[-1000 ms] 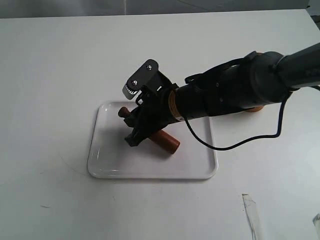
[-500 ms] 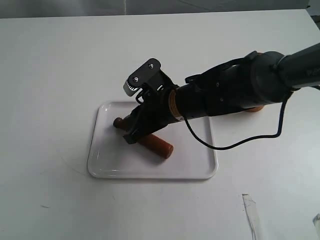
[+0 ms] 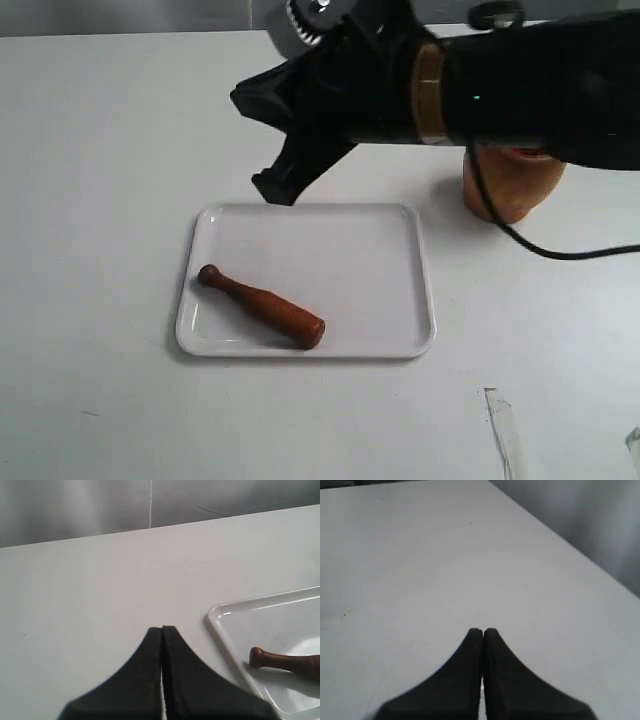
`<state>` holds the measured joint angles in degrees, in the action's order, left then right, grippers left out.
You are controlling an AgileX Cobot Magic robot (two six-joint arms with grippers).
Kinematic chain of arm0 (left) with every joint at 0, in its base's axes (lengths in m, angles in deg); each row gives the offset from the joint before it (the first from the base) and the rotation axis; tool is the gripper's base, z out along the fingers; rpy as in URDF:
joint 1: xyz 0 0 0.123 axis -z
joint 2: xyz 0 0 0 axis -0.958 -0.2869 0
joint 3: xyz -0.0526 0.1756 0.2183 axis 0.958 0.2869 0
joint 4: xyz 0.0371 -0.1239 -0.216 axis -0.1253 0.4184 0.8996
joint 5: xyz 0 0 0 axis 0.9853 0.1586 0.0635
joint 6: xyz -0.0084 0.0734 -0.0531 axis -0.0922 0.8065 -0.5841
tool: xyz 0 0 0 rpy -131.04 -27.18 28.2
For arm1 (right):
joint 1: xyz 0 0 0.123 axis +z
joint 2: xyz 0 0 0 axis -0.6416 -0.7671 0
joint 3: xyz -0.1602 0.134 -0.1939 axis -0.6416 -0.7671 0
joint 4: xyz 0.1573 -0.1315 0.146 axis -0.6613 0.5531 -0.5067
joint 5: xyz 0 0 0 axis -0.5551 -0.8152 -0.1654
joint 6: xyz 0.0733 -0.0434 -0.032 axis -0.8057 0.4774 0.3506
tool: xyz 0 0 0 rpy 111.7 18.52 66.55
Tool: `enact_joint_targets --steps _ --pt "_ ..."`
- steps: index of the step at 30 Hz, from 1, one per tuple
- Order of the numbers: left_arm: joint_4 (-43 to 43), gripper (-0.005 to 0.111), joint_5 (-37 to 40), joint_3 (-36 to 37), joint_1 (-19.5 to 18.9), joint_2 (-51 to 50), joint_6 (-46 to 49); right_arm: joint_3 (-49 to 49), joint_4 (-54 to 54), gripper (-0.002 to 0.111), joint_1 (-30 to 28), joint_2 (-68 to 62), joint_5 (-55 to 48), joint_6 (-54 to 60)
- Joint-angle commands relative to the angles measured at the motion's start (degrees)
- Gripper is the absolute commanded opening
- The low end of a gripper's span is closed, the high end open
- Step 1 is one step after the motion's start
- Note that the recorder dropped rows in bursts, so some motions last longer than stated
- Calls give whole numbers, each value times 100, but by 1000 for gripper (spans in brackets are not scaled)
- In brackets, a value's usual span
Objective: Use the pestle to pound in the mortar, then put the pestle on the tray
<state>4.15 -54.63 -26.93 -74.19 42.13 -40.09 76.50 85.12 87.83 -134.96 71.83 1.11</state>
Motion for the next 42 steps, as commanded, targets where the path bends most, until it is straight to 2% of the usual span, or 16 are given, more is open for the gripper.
enact_joint_targets --steps 1,9,16,29,34,37,42 --pt "42 0 -17 3 44 7 -47 -631 251 0 15 1194 24 53" --pt "42 0 -17 3 44 7 -47 -1915 241 0 15 3119 102 -383" --pt "42 0 -17 3 44 7 -47 -2864 241 0 15 4486 967 -927" --pt "42 0 -17 3 44 7 -47 -3014 241 0 15 5201 1135 -927" --pt "42 0 -17 3 44 7 -47 -3050 372 0 -10 5562 1152 -1427" --pt "42 0 -17 3 44 7 -47 -3390 420 0 -306 6052 1138 -1437" --pt "42 0 -17 3 44 7 -47 -4302 374 0 -1245 7210 1043 -1465"
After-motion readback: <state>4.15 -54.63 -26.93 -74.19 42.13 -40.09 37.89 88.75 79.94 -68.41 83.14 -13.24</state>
